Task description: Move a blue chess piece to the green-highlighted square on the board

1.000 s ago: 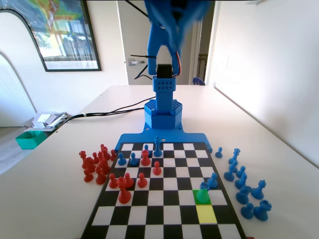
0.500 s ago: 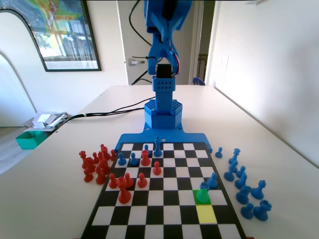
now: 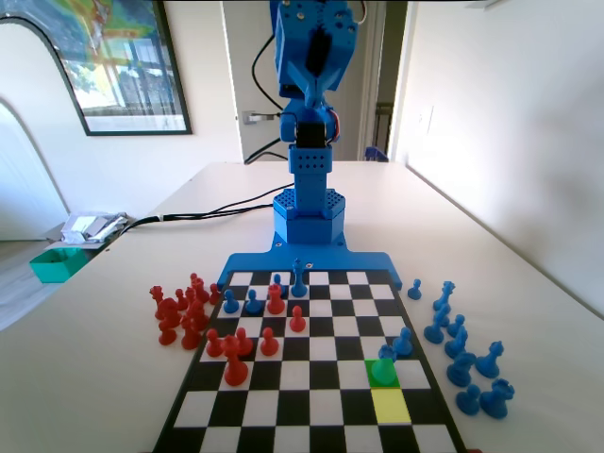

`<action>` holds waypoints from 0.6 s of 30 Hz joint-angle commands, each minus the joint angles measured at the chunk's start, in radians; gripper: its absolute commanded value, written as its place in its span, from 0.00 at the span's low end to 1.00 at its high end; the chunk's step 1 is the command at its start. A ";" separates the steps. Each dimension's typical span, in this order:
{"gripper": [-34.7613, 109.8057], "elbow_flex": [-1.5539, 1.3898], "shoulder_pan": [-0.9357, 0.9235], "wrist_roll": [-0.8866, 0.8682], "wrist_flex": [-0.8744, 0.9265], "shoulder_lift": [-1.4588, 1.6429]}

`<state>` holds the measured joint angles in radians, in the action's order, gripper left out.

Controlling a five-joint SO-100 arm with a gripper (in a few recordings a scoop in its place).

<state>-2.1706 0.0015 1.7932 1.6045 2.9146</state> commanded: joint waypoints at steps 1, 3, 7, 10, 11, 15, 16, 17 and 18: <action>0.25 0.000 0.008 0.000 -0.008 0.049; 0.25 -0.002 0.002 -0.005 -0.012 0.067; 0.25 -0.003 -0.020 -0.006 -0.021 0.098; 0.25 -0.005 -0.031 -0.006 -0.026 0.114; 0.25 -0.005 -0.035 -0.008 -0.028 0.118; 0.25 -0.006 -0.040 -0.014 -0.032 0.141; 0.25 -0.006 -0.040 -0.015 -0.032 0.141; 0.25 -0.006 -0.040 -0.015 -0.032 0.141; 0.25 -0.006 -0.040 -0.015 -0.031 0.141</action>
<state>-2.1737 -0.0291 1.7687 1.5907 3.0496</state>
